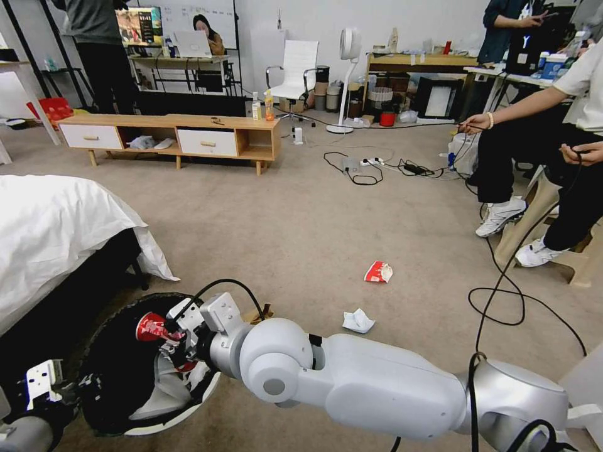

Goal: Pick up the trash bin and place the garbage on the floor into it.

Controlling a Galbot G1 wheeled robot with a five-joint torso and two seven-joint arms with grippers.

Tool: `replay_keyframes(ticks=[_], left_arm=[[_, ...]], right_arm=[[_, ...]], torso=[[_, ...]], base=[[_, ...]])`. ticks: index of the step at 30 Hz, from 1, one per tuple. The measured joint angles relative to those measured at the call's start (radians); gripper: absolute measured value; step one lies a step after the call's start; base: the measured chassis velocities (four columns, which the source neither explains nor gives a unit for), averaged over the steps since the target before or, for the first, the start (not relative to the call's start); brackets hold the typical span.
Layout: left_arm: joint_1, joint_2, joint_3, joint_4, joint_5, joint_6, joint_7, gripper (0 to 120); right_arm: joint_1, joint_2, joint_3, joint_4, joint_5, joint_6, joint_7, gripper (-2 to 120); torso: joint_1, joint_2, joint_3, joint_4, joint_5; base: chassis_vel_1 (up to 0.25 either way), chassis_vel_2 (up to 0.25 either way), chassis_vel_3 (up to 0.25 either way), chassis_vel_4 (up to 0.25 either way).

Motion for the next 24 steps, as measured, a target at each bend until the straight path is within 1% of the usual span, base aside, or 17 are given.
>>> replay_keyframes(ticks=[2, 3, 4, 5, 6, 7, 10, 11, 13, 14, 16, 17, 19, 24], left_arm=[[-0.002, 0.0, 0.002, 0.0, 0.0, 0.0, 0.0, 1], [-0.003, 0.0, 0.005, 0.001, 0.0, 0.0, 0.0, 1], [-0.004, -0.001, 0.006, 0.004, 0.001, 0.0, 0.001, 1], [-0.004, -0.001, 0.006, 0.004, 0.001, 0.0, 0.001, 1], [-0.005, -0.001, 0.007, 0.006, 0.002, 0.0, 0.001, 1], [-0.005, -0.001, 0.007, 0.006, 0.002, 0.0, 0.001, 1], [-0.006, -0.001, 0.008, 0.012, 0.003, 0.0, 0.002, 1], [-0.006, -0.001, 0.008, 0.012, 0.003, 0.0, 0.002, 1], [-0.011, 0.0, 0.012, 0.016, 0.003, 0.0, 0.002, 1], [-0.011, 0.0, 0.012, 0.016, 0.003, 0.0, 0.002, 1], [-0.014, 0.001, 0.014, 0.019, 0.004, 0.0, 0.002, 1], [-0.014, 0.001, 0.014, 0.019, 0.004, 0.0, 0.002, 1], [-0.015, 0.001, 0.015, 0.024, 0.005, 0.0, 0.002, 1], [-0.015, 0.0, 0.017, 0.028, 0.007, 0.0, 0.002, 1]], right_arm=[[-0.001, 0.002, -0.001, -0.002, -0.001, 0.0, 0.0, 30], [-0.003, 0.005, -0.002, -0.005, -0.003, 0.001, 0.0, 33], [-0.003, 0.01, -0.003, -0.009, -0.005, 0.001, 0.0, 41], [-0.003, 0.01, -0.003, -0.009, -0.005, 0.001, 0.0, 41], [-0.003, 0.012, -0.003, -0.011, -0.005, 0.001, 0.0, 46], [-0.003, 0.012, -0.003, -0.011, -0.005, 0.001, 0.0, 46], [-0.002, 0.013, -0.001, -0.011, -0.005, 0.001, 0.001, 63], [-0.002, 0.013, -0.001, -0.011, -0.005, 0.001, 0.001, 63], [-0.002, 0.016, 0.0, -0.009, -0.005, 0.0, 0.001, 74], [-0.002, 0.016, 0.0, -0.009, -0.005, 0.0, 0.001, 74], [-0.002, 0.016, 0.002, -0.006, -0.005, -0.001, 0.002, 85], [-0.002, 0.016, 0.002, -0.006, -0.005, -0.001, 0.002, 85], [-0.002, 0.011, 0.006, 0.0, -0.004, -0.002, 0.004, 96], [-0.003, 0.004, 0.013, 0.015, -0.004, -0.002, 0.007, 100]], torso=[[0.0, 0.0, 0.0, 0.0, 0.0], [0.0, 0.0, 0.0, -0.0001, 0.0], [0.0, 0.0, 0.0, -0.0001, 0.0], [0.0, 0.0, 0.0, -0.0001, 0.0], [0.0, 0.0, 0.0, 0.0, -0.0001], [0.0, 0.0, 0.0, 0.0, -0.0001], [0.0, 0.0, 0.0, 0.0, 0.0], [0.0, 0.0, 0.0, 0.0, 0.0], [0.0, 0.0, 0.0, 0.0, 0.0], [0.0, 0.0, 0.0, 0.0, 0.0], [0.0, 0.0, 0.0, 0.0, 0.0], [0.0, 0.0, 0.0, 0.0, 0.0], [0.0, 0.0, 0.0, 0.0, 0.0], [0.0, 0.0, 0.0, 0.0, 0.0]], base=[[0.0, 0.0, 0.0, 0.0], [0.0, 0.0, 0.0, 0.0], [0.0, 0.0, 0.0, 0.0], [0.0, 0.0, 0.0, 0.0], [0.0, 0.0, 0.0, 0.0], [0.0, 0.0, 0.0, 0.0], [0.0, 0.0, 0.0, 0.0], [0.0, 0.0, 0.0, 0.0], [0.0, 0.0, 0.0, 0.0], [0.0, 0.0, 0.0, 0.0], [0.0, 0.0, 0.0, 0.0], [0.0, 0.0, 0.0, 0.0], [0.0, 0.0, 0.0, 0.0], [0.0, 0.0, 0.0, 0.0]])
